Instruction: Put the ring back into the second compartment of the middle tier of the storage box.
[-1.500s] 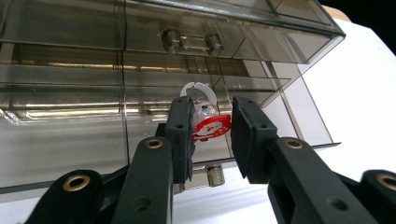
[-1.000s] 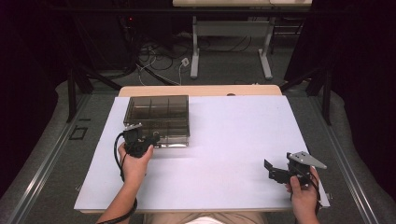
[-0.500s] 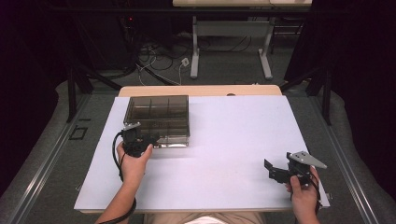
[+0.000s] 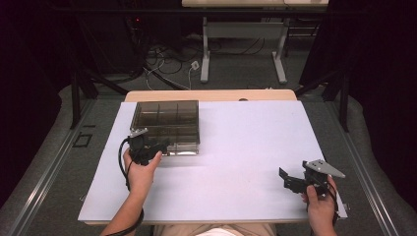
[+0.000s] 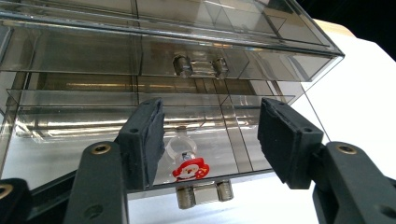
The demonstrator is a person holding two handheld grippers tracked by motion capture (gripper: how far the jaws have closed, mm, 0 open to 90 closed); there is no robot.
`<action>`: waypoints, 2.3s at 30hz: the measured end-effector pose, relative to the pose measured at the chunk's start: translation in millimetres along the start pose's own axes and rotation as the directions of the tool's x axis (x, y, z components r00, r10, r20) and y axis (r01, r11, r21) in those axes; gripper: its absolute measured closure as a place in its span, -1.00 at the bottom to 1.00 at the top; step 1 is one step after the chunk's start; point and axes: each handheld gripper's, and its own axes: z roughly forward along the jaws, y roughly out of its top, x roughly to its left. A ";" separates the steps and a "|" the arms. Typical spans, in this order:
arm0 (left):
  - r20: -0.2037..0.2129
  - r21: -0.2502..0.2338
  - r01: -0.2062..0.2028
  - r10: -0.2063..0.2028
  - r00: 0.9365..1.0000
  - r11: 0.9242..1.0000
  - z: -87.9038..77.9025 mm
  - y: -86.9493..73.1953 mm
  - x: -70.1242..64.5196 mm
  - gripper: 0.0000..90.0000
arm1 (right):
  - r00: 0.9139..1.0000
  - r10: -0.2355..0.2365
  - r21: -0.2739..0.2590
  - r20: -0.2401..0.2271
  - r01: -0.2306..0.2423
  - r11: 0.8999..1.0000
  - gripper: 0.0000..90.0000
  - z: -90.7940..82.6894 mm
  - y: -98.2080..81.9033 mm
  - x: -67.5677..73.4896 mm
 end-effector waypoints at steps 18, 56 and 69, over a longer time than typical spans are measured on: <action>-0.040 -0.008 -0.117 0.117 0.992 0.993 -5.2 0.8 -9.6 -0.38 | 1.000 0.008 0.007 -0.002 -0.008 1.000 -0.88 -1.8 -0.5 1.3; 0.158 -0.019 -0.296 0.295 0.942 0.955 -48.6 -1.9 -33.9 -0.99 | 1.000 0.009 -0.003 0.018 -0.009 1.000 -0.87 -3.4 -0.4 0.4; 0.185 -0.063 -0.313 0.319 0.929 0.948 -71.5 -14.0 -23.0 -0.99 | 1.000 -0.004 -0.013 0.019 0.004 1.000 -0.88 -4.8 0.5 0.9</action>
